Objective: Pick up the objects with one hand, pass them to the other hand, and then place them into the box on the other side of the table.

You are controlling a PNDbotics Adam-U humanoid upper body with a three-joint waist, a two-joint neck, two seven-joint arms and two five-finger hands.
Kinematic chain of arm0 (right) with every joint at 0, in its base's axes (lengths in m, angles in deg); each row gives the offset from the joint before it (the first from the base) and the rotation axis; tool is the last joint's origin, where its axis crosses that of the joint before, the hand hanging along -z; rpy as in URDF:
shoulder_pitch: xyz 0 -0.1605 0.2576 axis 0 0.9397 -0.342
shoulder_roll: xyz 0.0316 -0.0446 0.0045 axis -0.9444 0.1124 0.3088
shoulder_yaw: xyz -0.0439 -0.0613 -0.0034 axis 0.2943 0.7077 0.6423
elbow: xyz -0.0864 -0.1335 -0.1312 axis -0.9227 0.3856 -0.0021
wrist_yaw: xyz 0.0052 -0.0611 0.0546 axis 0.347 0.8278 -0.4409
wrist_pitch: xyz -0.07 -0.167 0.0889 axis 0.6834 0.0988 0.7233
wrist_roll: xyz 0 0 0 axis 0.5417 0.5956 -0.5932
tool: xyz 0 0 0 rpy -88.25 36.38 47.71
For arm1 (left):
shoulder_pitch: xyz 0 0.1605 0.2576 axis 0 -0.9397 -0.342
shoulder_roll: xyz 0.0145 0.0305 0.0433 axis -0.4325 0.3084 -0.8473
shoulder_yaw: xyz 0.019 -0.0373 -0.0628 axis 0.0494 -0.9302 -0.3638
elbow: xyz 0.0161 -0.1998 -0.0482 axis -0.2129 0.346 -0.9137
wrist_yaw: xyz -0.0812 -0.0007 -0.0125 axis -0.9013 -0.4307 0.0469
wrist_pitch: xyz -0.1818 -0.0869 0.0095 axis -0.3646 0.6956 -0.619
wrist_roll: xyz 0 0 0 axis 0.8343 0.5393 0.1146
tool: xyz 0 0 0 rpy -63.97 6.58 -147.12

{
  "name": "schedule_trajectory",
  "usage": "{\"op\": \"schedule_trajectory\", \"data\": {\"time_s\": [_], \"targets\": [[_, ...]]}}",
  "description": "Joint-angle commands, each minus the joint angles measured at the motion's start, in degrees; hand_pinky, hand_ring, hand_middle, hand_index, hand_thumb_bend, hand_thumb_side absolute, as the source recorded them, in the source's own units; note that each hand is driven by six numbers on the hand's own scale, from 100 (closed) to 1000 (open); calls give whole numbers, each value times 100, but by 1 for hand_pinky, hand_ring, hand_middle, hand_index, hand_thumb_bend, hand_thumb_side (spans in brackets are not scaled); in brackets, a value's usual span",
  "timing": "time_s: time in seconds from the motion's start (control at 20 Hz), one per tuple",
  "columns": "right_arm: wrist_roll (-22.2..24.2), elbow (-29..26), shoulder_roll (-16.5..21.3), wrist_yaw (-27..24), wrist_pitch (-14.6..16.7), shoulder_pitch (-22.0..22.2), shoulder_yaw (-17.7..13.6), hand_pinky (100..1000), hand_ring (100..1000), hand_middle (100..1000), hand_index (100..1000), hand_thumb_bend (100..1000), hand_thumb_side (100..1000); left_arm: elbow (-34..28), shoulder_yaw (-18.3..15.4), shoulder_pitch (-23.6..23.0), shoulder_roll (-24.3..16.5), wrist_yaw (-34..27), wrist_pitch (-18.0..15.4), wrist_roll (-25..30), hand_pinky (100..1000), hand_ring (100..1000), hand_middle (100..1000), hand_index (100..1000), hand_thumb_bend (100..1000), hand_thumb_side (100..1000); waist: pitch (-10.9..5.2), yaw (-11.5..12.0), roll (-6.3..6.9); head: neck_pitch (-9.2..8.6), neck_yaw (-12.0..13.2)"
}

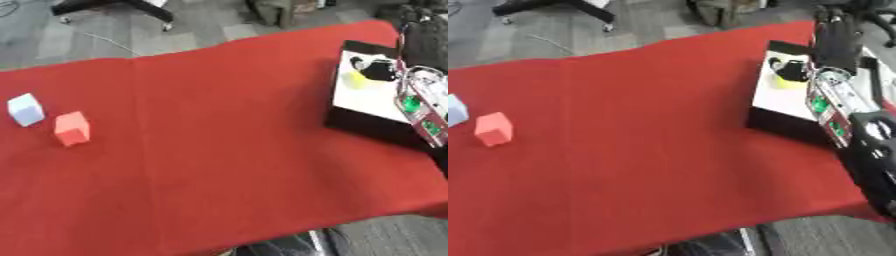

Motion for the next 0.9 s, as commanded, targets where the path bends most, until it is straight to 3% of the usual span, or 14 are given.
{"op": "schedule_trajectory", "data": {"time_s": [0.05, 0.25, 0.4, 0.5, 0.7, 0.9], "targets": [[72, -546, -311, 302, 273, -273, 400, 771, 832, 796, 930, 576, 455, 274, 316, 393, -552, 270, -281, 151, 764, 591, 578, 803, 166, 529, -65, 4, -1, -15, 295], [430, -1151, -914, 674, 645, -500, 1005, 760, 827, 787, 925, 566, 448, 822, 890, 973, -920, 642, -652, 505, 747, 623, 620, 822, 348, 471, -87, -80, -10, -15, 421], [710, -1606, -1211, 890, 925, -602, 1460, 773, 825, 783, 926, 553, 444, 1274, 1245, 1298, -1020, 922, -933, 785, 743, 672, 694, 851, 485, 523, -90, -184, -40, -15, 506], [899, -1915, -1285, 887, 1115, -655, 1769, 777, 824, 781, 925, 547, 446, 1582, 1300, 1516, -967, 1112, -1082, 957, 743, 693, 720, 862, 548, 530, -94, -251, -59, -15, 586], [1273, -2488, -1379, 963, 1489, -624, 2353, 772, 820, 775, 923, 542, 445, 2189, 1238, 1778, -757, 1485, -1043, 804, 741, 707, 736, 869, 600, 519, -88, -411, -60, -15, 770], [1622, -2588, -1520, 1034, 1837, -661, 2385, 760, 816, 768, 919, 541, 447, 2756, 1253, 1966, -451, 1834, -796, 468, 742, 709, 738, 870, 599, 517, -65, -542, -56, -15, 874]]}}
